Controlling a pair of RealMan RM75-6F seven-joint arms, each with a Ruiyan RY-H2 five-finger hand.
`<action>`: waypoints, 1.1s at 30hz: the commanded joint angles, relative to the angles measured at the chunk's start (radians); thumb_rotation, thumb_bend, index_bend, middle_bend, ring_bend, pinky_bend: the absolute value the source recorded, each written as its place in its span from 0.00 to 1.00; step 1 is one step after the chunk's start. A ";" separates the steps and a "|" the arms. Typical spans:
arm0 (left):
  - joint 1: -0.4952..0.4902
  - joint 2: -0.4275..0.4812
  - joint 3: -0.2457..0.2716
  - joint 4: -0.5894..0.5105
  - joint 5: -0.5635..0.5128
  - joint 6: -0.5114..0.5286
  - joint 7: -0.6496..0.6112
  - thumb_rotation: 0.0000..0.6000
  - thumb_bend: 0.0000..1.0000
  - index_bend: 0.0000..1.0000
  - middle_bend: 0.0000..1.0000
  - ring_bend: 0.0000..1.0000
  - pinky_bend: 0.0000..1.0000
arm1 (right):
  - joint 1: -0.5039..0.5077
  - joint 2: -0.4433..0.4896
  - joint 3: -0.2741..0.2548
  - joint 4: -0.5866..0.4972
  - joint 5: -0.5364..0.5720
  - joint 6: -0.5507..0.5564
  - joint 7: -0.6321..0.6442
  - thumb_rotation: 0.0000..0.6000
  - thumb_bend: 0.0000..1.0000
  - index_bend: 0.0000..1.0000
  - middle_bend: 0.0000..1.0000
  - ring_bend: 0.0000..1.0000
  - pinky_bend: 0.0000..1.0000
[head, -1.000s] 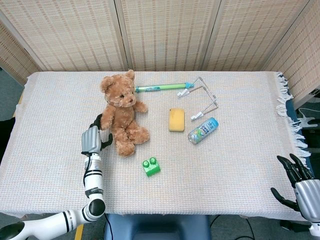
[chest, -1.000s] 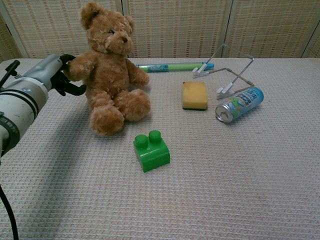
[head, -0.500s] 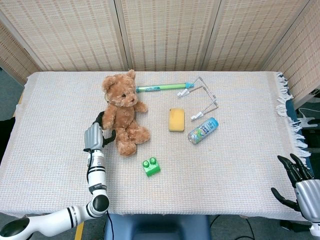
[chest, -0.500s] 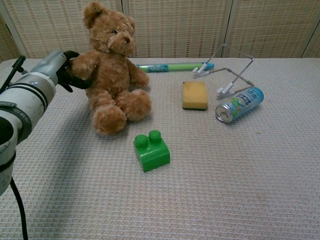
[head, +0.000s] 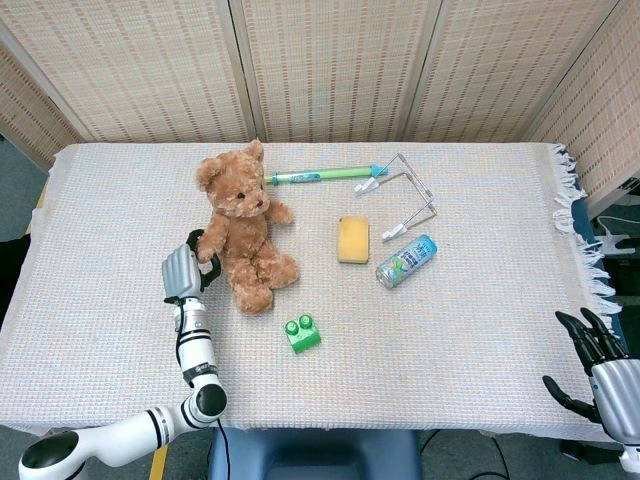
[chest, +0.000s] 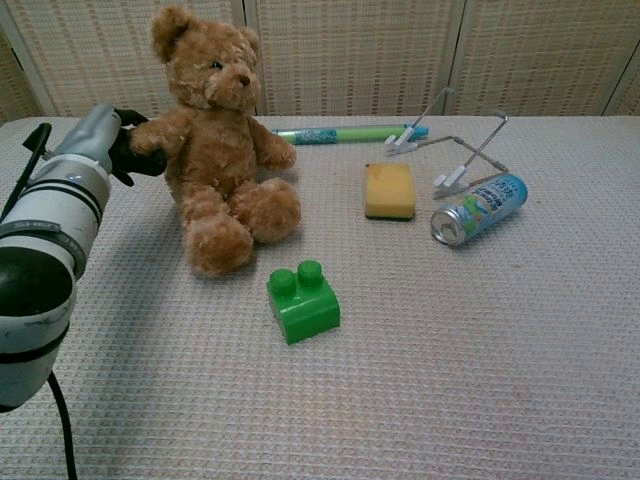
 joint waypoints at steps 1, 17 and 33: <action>-0.005 -0.011 0.017 0.028 0.031 0.011 -0.024 1.00 0.59 0.34 0.45 0.41 0.47 | 0.001 0.000 0.000 0.000 0.001 -0.001 -0.001 1.00 0.16 0.00 0.12 0.00 0.23; 0.011 -0.017 0.075 0.084 0.081 -0.036 -0.058 1.00 0.60 0.38 0.49 0.41 0.47 | 0.001 0.001 -0.001 0.000 0.002 -0.006 0.000 1.00 0.16 0.01 0.12 0.00 0.23; 0.049 -0.004 0.121 0.029 0.110 -0.029 -0.052 1.00 0.60 0.43 0.54 0.44 0.47 | 0.002 0.000 -0.001 0.001 0.002 -0.006 -0.001 1.00 0.16 0.01 0.12 0.00 0.23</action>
